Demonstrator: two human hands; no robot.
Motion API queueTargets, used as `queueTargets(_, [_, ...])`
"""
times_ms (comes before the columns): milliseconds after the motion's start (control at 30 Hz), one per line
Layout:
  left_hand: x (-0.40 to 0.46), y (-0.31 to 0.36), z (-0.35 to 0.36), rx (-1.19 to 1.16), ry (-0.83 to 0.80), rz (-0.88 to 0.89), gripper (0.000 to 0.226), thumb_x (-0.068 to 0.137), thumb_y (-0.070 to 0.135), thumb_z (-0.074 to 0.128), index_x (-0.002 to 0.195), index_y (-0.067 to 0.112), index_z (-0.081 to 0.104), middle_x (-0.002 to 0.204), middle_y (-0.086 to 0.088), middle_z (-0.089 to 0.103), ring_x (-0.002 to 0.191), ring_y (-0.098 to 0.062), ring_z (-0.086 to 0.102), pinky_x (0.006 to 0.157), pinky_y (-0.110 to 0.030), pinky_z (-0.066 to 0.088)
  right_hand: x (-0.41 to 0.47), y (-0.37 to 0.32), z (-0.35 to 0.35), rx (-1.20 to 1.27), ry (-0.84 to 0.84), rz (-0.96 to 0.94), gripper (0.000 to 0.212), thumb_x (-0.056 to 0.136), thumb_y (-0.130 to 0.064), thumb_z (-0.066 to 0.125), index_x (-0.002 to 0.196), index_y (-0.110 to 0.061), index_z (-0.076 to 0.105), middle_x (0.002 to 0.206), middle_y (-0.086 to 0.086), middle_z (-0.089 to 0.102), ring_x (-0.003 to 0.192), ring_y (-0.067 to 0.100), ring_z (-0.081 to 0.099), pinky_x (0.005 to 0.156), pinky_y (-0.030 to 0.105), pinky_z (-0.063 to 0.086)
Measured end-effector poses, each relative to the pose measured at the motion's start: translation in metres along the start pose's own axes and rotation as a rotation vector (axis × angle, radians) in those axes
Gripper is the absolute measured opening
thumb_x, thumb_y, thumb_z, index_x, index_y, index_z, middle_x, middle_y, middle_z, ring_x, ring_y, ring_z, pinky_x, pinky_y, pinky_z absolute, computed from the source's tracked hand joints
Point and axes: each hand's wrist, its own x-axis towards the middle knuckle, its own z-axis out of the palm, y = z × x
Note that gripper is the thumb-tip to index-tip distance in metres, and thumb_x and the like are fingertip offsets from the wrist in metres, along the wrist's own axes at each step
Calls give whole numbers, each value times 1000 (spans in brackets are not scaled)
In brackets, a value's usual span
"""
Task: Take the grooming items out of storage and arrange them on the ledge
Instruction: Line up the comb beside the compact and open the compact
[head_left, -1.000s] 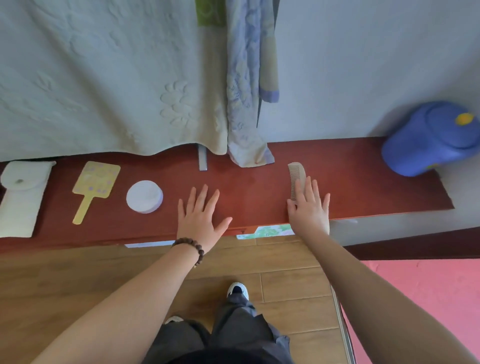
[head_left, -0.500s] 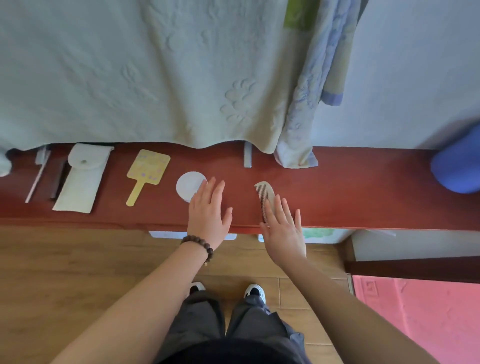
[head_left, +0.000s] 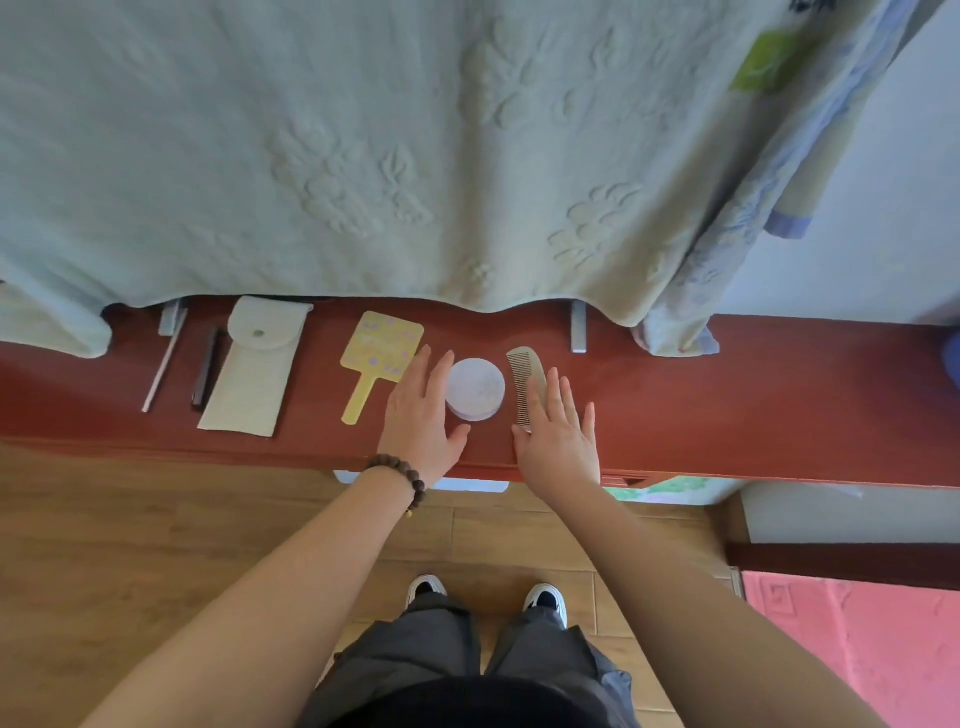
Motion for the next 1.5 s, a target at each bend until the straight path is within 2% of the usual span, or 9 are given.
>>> queueTargets(167, [20, 0, -2, -82, -179, 72, 91, 78, 24, 74, 150, 17, 18, 158, -6, 18, 144, -22, 21, 117, -34, 23, -22, 7, 5, -31, -13, -83, 57, 102, -33, 25, 152, -18, 3, 161, -1, -10, 147, 16, -13, 120, 42, -5])
queueTargets(300, [28, 7, 5, -38, -104, 23, 67, 79, 30, 73, 134, 9, 40, 141, -8, 42, 124, -27, 45, 98, -36, 44, -18, 8, 5, -54, -30, -76, 56, 103, -32, 24, 152, -15, 4, 161, 2, -9, 148, 16, -9, 120, 36, -5])
queueTargets(467, [40, 15, 11, 92, -39, -2, 64, 78, 41, 72, 124, 6, 45, 126, -11, 48, 107, -28, 51, 84, -39, 48, 2, -2, 3, -63, -47, -13, 60, 103, -35, 24, 152, -9, 0, 160, 8, -10, 148, 20, -9, 120, 35, -4])
queueTargets(667, [43, 6, 4, 96, -3, 29, 72, 77, 47, 71, 132, 10, 45, 135, -9, 47, 123, -27, 45, 100, -39, 42, 10, -6, 1, -49, -45, 10, 63, 102, -41, 23, 152, -11, 0, 161, 6, -9, 148, 19, -9, 121, 37, -3])
queueTargets(867, [1, -59, -27, 93, 235, -60, 46, 81, 18, 66, 123, 4, 53, 139, -20, 46, 129, -34, 44, 100, -49, 45, -3, -17, -1, 30, 91, -64, 63, 100, -41, 32, 153, -20, 5, 161, 5, -7, 148, 19, -9, 119, 36, -4])
queueTargets(1000, [-28, -82, -30, 207, -39, -181, 64, 94, 34, 48, 147, 7, 25, 158, -12, 17, 147, -28, 13, 118, -46, 18, 0, -40, 1, 97, 100, -114, 67, 98, -40, 41, 153, -21, 7, 161, 3, -7, 148, 21, -4, 118, 35, 0])
queueTargets(1100, [-36, -78, -22, 255, -205, -167, 68, 97, 45, 32, 151, 12, 7, 161, -6, 4, 148, -22, -1, 121, -43, 6, 12, -54, 0, 120, 78, -84, 70, 97, -41, 44, 152, -22, 6, 161, 4, -8, 148, 23, -2, 119, 37, 7])
queueTargets(1367, [-32, -60, -18, 333, -240, -103, 71, 96, 53, 22, 151, 13, 2, 161, -6, 0, 148, -22, -3, 120, -47, 3, 47, -62, -20, 143, 54, -79, 82, 90, -44, 57, 152, -27, 6, 161, -1, -7, 148, 20, -5, 118, 41, 15])
queueTargets(1500, [-30, -60, -24, 266, -192, -71, 70, 96, 53, 28, 151, 13, 10, 161, -6, 2, 148, -22, -3, 120, -46, 3, 59, -64, -27, 129, -16, -86, 87, 85, -40, 66, 152, -24, 13, 161, 2, 6, 147, 22, 10, 116, 39, 21])
